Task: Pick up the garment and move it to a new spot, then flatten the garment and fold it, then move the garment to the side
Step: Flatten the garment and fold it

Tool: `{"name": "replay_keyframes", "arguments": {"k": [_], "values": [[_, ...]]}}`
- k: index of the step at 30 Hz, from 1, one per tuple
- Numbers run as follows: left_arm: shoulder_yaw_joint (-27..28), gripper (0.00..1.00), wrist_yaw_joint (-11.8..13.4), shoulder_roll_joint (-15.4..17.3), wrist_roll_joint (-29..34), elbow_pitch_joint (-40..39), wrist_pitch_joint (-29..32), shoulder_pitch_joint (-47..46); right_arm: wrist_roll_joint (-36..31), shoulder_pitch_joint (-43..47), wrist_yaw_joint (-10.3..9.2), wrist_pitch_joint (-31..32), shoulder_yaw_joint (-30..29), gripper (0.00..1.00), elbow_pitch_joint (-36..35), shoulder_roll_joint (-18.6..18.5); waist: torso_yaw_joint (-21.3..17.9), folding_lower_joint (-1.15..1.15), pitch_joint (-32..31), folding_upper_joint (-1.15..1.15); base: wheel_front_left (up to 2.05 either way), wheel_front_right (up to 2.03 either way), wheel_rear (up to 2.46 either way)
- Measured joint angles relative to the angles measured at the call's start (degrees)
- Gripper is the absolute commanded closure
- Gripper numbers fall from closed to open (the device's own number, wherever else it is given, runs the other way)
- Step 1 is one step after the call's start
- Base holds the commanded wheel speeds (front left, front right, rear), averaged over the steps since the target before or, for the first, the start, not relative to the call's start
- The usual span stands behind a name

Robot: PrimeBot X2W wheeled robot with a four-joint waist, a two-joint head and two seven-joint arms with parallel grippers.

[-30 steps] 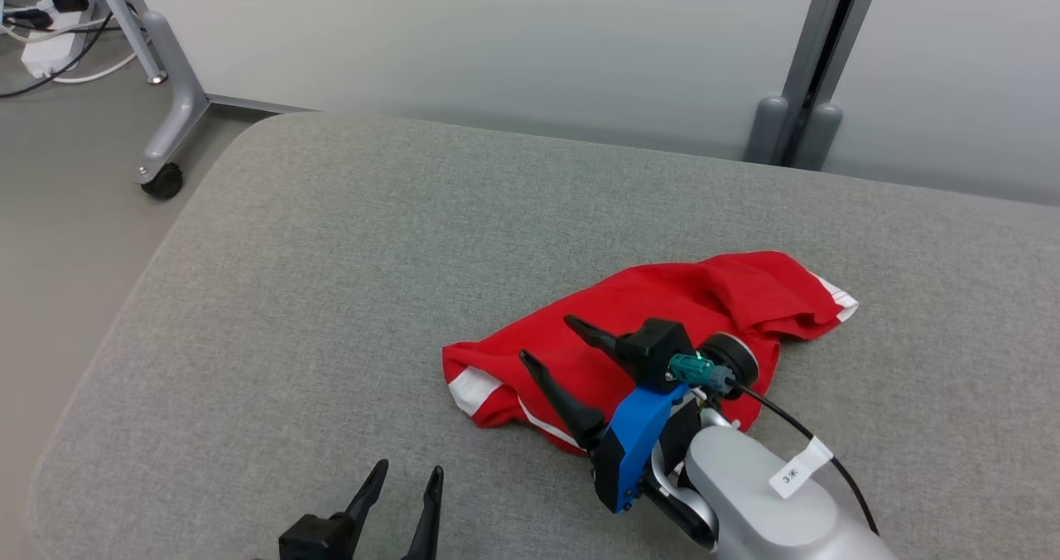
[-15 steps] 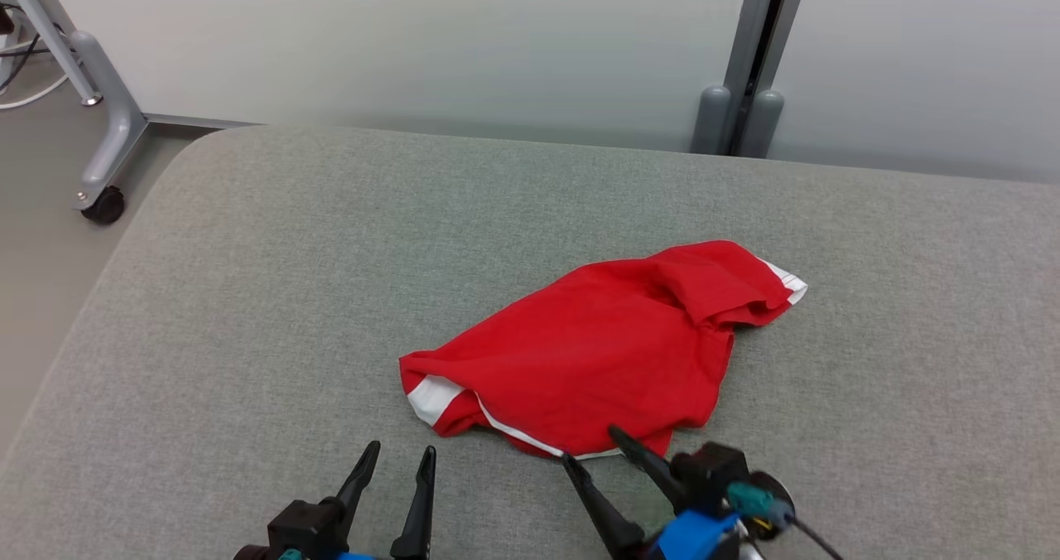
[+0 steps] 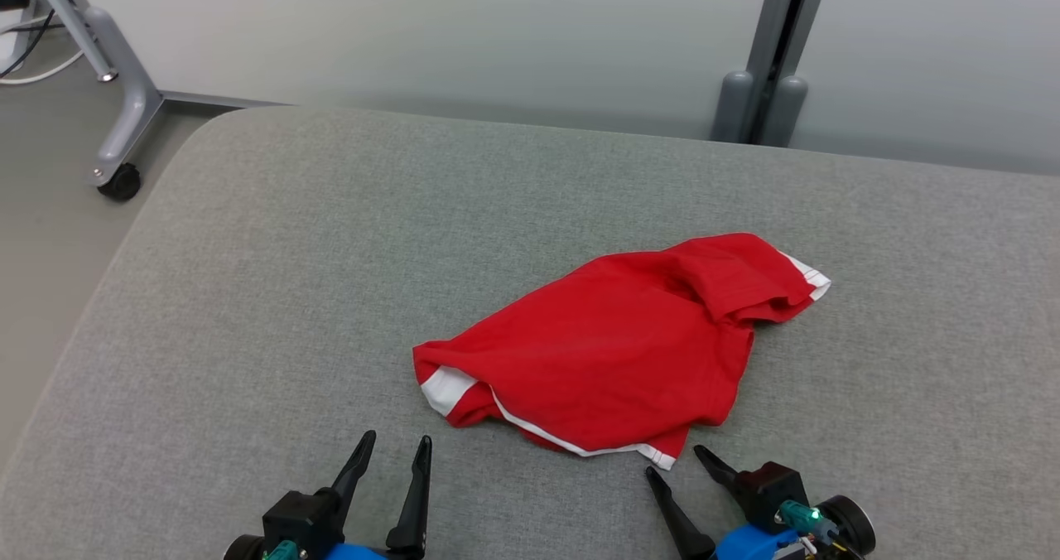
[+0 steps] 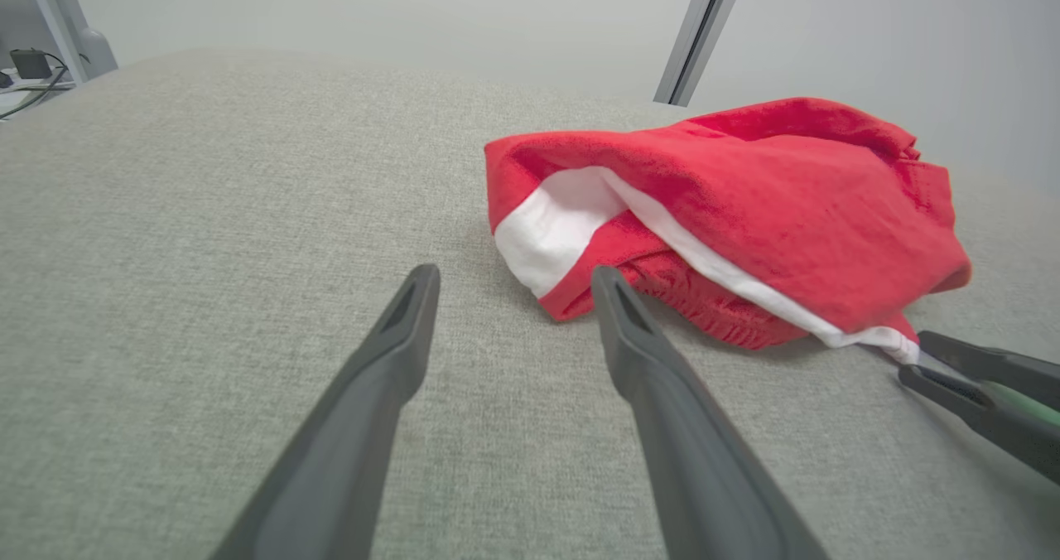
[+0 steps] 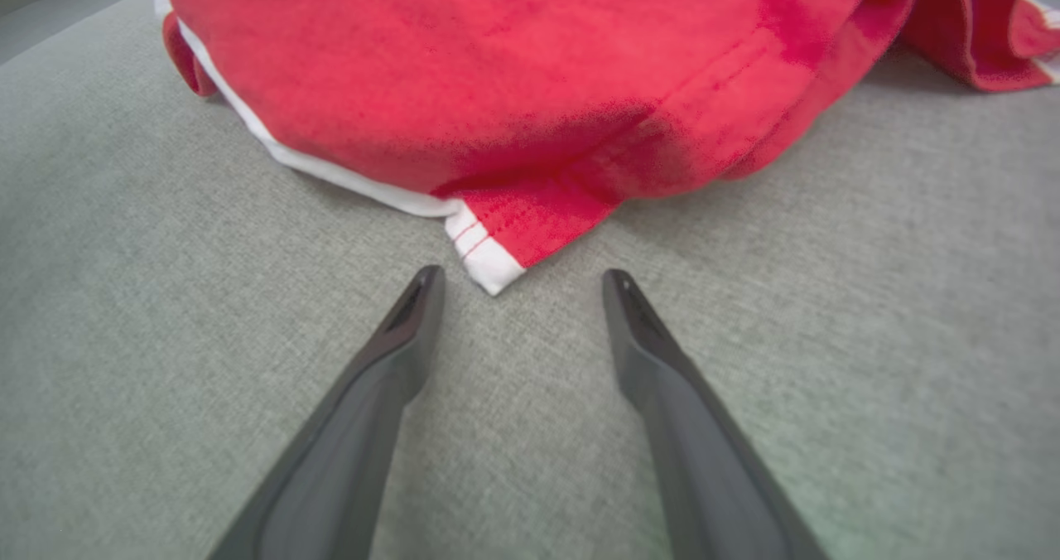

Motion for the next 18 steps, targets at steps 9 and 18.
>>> {"name": "replay_keyframes", "arguments": {"k": [9,18], "values": [[0.2,0.0,0.0,0.4,-0.5,0.1,0.0,-0.1,3.9,-0.8,0.0,0.0,1.2,1.0,-1.4,0.0,1.2,0.0,1.3,0.0,0.0,0.0,0.0],[1.2,0.0,0.0,0.4,-0.1,0.0,0.0,-0.1,2.9,1.4,0.0,0.1,-5.9,1.0,-5.8,0.1,-2.0,0.0,0.6,0.0,0.0,0.0,0.0]]}}
